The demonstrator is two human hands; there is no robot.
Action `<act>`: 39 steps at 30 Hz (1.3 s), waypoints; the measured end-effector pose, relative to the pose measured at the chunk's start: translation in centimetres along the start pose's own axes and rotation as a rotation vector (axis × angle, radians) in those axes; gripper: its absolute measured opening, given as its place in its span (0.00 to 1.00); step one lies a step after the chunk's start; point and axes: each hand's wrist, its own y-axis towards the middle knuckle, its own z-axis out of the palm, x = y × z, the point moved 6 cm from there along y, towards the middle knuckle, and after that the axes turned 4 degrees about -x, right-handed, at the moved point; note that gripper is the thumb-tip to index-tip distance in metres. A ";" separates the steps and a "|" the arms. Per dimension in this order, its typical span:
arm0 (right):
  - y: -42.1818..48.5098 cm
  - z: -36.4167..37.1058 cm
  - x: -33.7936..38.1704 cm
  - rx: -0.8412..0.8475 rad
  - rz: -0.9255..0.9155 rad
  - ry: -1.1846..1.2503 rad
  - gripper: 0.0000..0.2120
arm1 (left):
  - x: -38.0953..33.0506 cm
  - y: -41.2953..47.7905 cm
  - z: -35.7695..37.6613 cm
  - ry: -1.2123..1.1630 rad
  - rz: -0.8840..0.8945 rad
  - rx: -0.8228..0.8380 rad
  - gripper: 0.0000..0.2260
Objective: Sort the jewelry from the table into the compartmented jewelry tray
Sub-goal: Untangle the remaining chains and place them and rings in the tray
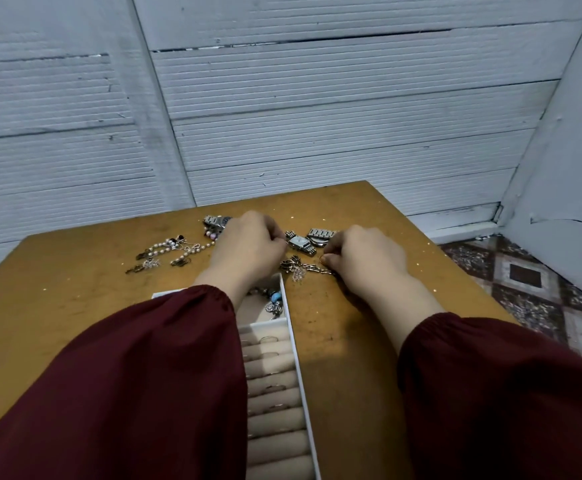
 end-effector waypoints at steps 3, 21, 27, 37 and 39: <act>0.0 0.2 0.0 0.007 -0.002 0.017 0.09 | 0.5 0.1 -0.4 -0.004 -0.020 -0.026 0.06; -0.8 -0.8 -0.6 -0.267 -0.012 0.348 0.01 | 1.8 2.2 1.0 0.133 -0.001 0.045 0.02; -0.5 -0.9 -1.2 -0.326 0.013 0.419 0.01 | 1.2 2.9 2.1 0.321 0.103 0.057 0.10; -0.4 -0.8 -1.3 -0.346 0.007 0.464 0.02 | 0.4 2.4 1.9 0.326 0.135 0.013 0.06; -0.6 -0.8 -1.4 -0.345 0.007 0.458 0.02 | 0.3 2.2 1.8 0.291 0.129 0.002 0.04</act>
